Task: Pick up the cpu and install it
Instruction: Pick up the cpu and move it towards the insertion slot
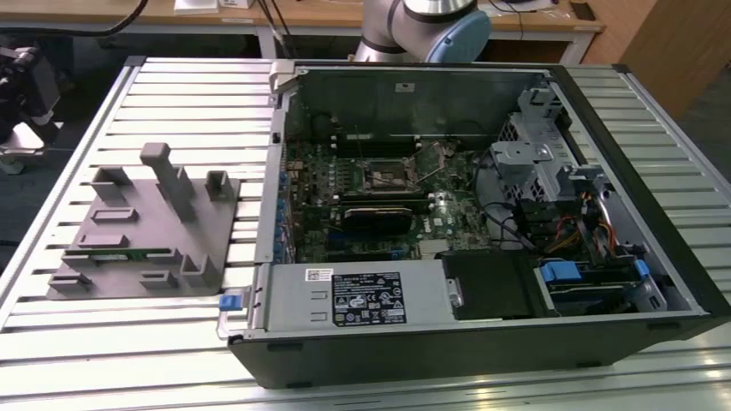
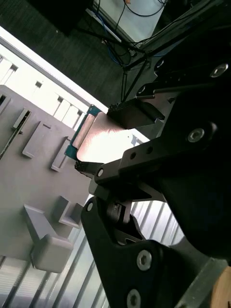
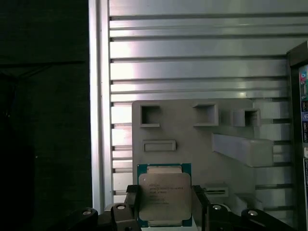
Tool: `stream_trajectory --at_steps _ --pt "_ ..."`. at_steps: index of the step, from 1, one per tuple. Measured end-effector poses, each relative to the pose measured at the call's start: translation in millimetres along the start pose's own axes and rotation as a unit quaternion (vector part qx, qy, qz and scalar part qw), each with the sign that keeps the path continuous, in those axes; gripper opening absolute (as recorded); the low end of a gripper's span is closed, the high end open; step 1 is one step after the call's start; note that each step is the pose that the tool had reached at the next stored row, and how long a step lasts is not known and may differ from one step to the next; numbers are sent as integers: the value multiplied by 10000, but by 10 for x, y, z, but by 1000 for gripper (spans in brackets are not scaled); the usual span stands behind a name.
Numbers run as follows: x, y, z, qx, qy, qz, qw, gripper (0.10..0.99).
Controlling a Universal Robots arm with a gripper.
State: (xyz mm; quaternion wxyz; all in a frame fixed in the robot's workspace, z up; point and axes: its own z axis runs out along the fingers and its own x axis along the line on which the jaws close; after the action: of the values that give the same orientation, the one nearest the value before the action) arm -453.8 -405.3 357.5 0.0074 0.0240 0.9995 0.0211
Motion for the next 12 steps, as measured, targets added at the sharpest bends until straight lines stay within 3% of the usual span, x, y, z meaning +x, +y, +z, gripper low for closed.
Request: stream_trajectory --at_steps 12 --pt "-5 26 -294 0 0 0 10000 525"
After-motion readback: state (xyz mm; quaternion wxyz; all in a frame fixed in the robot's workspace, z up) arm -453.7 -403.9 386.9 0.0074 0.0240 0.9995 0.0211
